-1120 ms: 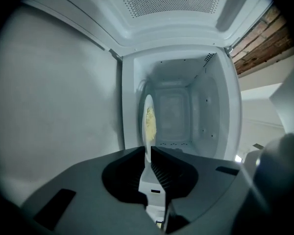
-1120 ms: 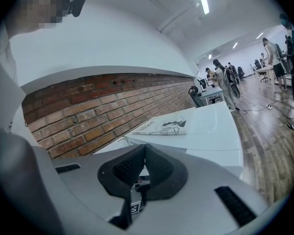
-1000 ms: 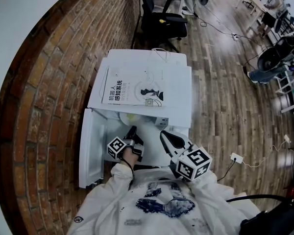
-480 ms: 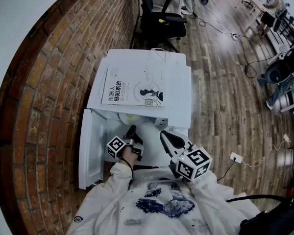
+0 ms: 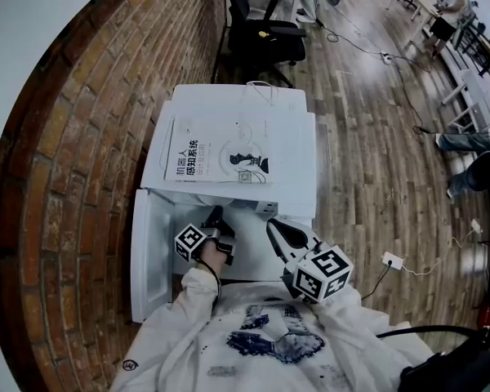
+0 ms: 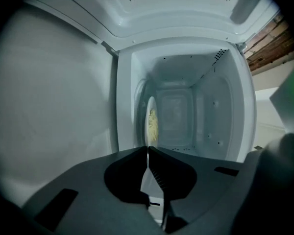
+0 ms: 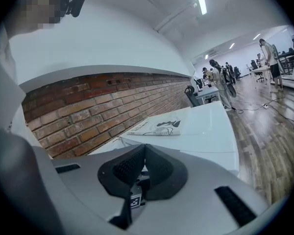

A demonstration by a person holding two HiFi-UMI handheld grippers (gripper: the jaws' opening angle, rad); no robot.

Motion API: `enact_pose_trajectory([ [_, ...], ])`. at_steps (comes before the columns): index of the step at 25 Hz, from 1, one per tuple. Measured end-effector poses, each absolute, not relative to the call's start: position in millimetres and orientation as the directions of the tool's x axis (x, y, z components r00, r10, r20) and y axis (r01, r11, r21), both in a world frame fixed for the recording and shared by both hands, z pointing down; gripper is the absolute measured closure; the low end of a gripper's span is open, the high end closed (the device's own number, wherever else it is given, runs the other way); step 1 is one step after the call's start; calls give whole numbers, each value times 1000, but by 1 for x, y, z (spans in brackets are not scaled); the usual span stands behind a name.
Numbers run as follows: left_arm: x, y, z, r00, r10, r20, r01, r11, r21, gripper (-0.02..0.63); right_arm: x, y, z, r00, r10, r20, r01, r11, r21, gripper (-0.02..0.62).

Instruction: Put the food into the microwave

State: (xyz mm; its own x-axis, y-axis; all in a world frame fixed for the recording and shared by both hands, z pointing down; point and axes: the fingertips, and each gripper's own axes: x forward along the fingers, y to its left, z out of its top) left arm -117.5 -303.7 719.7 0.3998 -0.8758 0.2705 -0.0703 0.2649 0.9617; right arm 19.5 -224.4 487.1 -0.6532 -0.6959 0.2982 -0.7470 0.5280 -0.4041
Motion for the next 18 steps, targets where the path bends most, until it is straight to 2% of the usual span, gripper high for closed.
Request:
enact_pose_trajectory([
  [18,-108,-319,717,429,-856,287,-65,288,956,584,21,-238,490,-648,-697,305,-749,514,-417,581],
])
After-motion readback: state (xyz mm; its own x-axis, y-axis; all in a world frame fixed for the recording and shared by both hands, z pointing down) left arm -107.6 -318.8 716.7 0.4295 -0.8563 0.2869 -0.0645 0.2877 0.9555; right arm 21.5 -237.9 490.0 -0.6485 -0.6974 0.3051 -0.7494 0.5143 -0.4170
